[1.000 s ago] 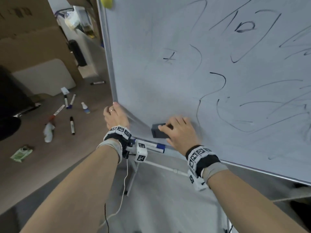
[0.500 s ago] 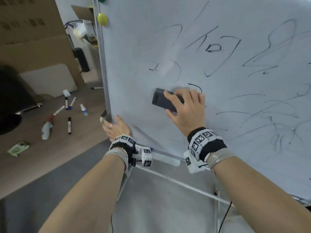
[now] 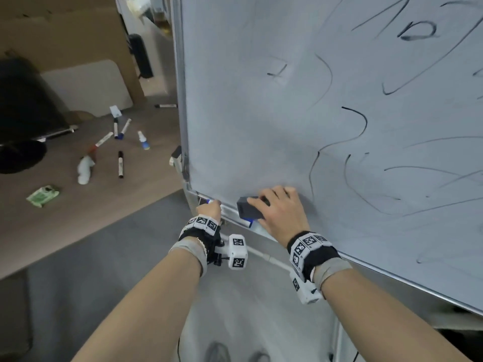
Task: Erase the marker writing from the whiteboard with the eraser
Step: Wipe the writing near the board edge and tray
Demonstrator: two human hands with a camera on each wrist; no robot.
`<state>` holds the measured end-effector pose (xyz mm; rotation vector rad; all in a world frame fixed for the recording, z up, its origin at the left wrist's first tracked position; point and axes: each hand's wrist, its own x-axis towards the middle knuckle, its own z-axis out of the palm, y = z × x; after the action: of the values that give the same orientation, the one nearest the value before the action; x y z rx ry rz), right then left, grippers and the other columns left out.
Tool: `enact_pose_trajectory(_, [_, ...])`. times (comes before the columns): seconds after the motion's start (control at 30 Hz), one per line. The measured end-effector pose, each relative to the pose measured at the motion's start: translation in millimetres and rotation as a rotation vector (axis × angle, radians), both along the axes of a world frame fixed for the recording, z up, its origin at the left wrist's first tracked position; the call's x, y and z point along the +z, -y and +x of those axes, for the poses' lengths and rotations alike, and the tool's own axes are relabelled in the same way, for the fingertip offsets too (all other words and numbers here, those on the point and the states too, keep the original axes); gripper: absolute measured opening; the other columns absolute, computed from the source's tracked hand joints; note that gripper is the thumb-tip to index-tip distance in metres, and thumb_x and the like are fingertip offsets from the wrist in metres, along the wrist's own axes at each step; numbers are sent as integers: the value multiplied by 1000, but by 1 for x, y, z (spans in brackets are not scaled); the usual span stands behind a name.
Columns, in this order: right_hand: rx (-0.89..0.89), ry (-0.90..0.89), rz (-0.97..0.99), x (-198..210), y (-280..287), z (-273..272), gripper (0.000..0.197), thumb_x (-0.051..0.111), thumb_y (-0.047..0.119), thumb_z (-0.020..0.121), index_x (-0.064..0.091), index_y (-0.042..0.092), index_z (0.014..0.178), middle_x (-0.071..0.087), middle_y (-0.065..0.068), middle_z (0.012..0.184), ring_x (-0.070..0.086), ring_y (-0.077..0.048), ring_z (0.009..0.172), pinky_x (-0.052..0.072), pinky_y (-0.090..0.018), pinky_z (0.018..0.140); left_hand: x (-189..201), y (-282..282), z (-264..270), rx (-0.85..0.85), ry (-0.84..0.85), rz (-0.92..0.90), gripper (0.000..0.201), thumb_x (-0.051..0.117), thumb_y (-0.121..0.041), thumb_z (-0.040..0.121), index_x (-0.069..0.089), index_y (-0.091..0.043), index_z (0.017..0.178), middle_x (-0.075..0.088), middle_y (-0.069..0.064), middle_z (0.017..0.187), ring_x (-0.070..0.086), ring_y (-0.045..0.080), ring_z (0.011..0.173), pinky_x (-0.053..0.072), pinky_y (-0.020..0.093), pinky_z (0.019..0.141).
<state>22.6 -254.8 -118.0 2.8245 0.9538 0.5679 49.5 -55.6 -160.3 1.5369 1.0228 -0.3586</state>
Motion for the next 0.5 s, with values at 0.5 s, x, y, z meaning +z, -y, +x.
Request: enact_pose_trajectory(0.5, [-248, 450, 342, 144, 83, 8, 49, 75, 39, 80, 63, 28, 127, 60, -4, 117, 50, -30, 102, 33, -43, 88, 15, 71, -26, -338, -29, 222, 56, 57, -22, 91, 46, 8, 137, 57, 26, 133, 59, 36, 121, 54, 40, 97])
